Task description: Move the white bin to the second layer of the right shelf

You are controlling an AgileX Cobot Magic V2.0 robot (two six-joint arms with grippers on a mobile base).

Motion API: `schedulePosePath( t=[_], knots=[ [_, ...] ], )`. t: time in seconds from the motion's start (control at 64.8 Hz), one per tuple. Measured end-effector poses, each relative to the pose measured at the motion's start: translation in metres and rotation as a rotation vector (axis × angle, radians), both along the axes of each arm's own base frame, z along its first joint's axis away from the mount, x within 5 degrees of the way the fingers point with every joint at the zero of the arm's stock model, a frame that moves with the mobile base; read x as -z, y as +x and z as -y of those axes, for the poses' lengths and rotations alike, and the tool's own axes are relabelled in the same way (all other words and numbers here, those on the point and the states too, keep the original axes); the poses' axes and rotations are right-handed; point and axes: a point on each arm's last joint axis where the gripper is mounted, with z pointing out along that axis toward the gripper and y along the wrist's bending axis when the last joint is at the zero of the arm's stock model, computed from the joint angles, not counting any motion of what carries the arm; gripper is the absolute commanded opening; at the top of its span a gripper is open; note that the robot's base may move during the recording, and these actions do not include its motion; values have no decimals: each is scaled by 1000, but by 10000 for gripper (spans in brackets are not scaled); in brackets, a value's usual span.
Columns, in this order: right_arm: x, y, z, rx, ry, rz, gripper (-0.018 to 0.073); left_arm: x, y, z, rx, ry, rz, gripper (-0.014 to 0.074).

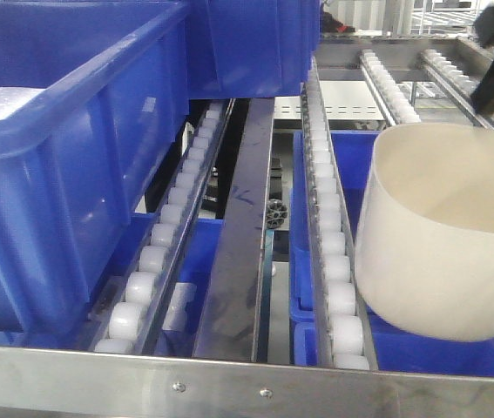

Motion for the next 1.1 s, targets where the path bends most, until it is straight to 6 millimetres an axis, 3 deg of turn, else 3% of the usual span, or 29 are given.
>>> schedulePosePath(
  t=[0.139, 0.154, 0.201, 0.355, 0.463, 0.602, 0.772, 1.097],
  knots=[
    [-25, -33, 7, -4, 19, 135, 43, 0, 0, 0, 0, 0, 0, 85],
    [-28, -39, 8, -4, 23, 158, 38, 0, 0, 0, 0, 0, 0, 85],
    [-34, -54, 13, 3, 32, 210, 72, 0, 0, 0, 0, 0, 0, 85],
    [-40, -103, 35, 81, 42, 363, 50, 0, 0, 0, 0, 0, 0, 85],
    [-35, -136, 47, 151, 24, 455, 50, 0, 0, 0, 0, 0, 0, 85],
    [-22, -164, 51, 183, 21, 529, 50, 0, 0, 0, 0, 0, 0, 85],
    [-11, -181, 53, 195, 19, 585, 50, 0, 0, 0, 0, 0, 0, 85],
    [-9, -183, 53, 195, 20, 590, 50, 0, 0, 0, 0, 0, 0, 85]
  ],
)
